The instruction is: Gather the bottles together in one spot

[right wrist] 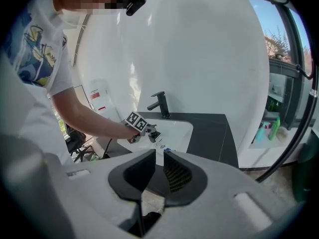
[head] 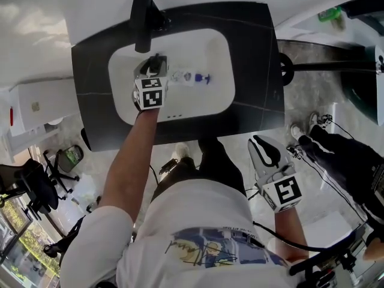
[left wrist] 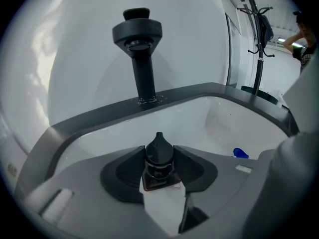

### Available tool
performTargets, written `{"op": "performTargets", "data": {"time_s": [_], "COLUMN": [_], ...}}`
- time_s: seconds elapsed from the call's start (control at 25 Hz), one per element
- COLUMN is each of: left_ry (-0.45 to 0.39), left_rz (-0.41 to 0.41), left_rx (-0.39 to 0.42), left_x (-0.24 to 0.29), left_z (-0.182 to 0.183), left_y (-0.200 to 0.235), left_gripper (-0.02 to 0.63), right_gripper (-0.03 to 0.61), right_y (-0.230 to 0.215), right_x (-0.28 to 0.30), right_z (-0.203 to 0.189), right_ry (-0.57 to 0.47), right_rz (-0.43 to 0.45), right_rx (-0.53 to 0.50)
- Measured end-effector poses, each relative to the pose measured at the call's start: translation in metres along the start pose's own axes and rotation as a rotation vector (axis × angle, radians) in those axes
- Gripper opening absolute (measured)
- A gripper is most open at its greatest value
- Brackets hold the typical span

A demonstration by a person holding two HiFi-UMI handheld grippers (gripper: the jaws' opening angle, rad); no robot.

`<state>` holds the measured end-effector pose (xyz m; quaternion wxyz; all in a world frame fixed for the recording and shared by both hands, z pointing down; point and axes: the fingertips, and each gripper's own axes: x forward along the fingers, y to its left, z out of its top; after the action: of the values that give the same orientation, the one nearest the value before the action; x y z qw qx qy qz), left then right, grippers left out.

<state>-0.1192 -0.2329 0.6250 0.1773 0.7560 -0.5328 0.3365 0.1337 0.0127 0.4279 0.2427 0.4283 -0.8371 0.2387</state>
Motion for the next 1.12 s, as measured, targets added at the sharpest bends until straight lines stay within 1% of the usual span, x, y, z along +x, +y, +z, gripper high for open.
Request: {"op": "performTargets", "data": {"time_s": [0.16,0.32,0.6,0.8,0.96,1.04,1.12], "left_ry": [-0.01,-0.041,-0.081,-0.114,-0.137,-0.149,-0.162], "left_rz": [-0.007,-0.031,-0.039,-0.015,0.027,0.055,0.063], "left_rx": [-0.048,-0.101,-0.128,-0.144,-0.14,-0.134,-0.139], "left_x": [-0.015,-0.033,-0.072,-0.094,-0.106,-0.11,-0.111], "left_z": [0.003,0.012,0.033,0.059,0.08,0.089,0.1], "left_y": [0.005,0.008,0.025,0.045,0.064,0.076,0.085], "left_gripper": [0.181,0.181,0.179,0.179,0.179,0.175,0.161], "right_gripper": [0.051,0.051,0.051,0.051,0.051,0.051,0.051], "right_y": [0.004,0.009,0.019,0.017,0.014,0.012,0.009], "right_x": [0.009,0.017,0.026,0.029,0.032,0.033,0.034], "right_z": [0.007,0.013,0.027,0.037,0.045,0.05,0.055], "right_ry": [0.002,-0.009,-0.027,-0.045,-0.06,-0.068,-0.075], "right_rz": [0.022,0.045,0.081,0.087,0.091,0.095,0.096], "right_rx": [-0.021,-0.038,-0.056,-0.057,-0.069,-0.074,-0.083]}}
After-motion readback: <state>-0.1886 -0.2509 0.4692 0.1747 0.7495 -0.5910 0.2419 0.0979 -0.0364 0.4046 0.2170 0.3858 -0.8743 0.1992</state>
